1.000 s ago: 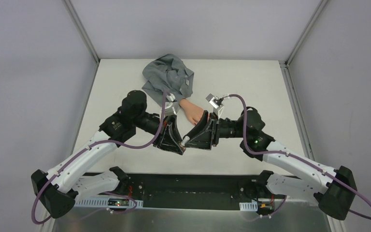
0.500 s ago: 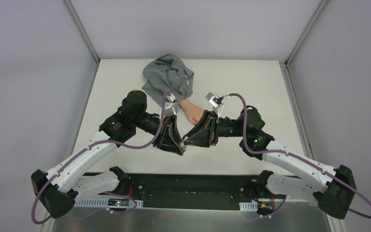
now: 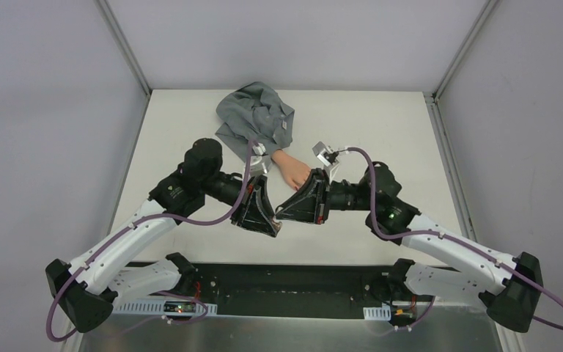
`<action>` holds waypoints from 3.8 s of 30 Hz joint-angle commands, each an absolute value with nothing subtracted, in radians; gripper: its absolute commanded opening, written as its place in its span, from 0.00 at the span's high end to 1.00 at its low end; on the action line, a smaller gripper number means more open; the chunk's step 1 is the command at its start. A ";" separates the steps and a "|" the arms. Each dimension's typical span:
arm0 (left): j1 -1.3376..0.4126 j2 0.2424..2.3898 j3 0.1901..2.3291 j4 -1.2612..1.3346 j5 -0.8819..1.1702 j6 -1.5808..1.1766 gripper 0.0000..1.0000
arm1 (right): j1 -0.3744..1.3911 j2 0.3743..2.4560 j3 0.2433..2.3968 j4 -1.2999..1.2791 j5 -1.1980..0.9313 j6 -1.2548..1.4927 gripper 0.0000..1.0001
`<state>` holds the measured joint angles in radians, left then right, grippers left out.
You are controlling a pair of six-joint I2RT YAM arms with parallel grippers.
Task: Paint the nails
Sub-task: Screw the nail polish bottle.
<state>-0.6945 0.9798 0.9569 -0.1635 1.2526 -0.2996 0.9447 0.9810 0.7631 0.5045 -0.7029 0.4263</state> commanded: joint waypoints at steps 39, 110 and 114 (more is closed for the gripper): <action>-0.540 0.938 0.915 -0.120 0.579 -0.323 1.00 | 1.206 1.368 1.026 -0.004 0.089 0.768 1.00; -0.726 0.998 0.998 -0.101 1.300 -0.269 1.00 | 0.971 0.959 0.791 0.596 -0.743 0.426 0.87; -0.726 0.986 0.994 -0.101 1.252 -0.262 1.00 | 0.976 0.936 0.779 0.549 -0.681 0.410 1.00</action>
<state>-0.7204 0.9947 0.9627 -0.1436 1.3014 -0.3000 0.9546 0.9714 0.7521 0.5415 -0.7353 0.4099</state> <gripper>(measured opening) 0.249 0.076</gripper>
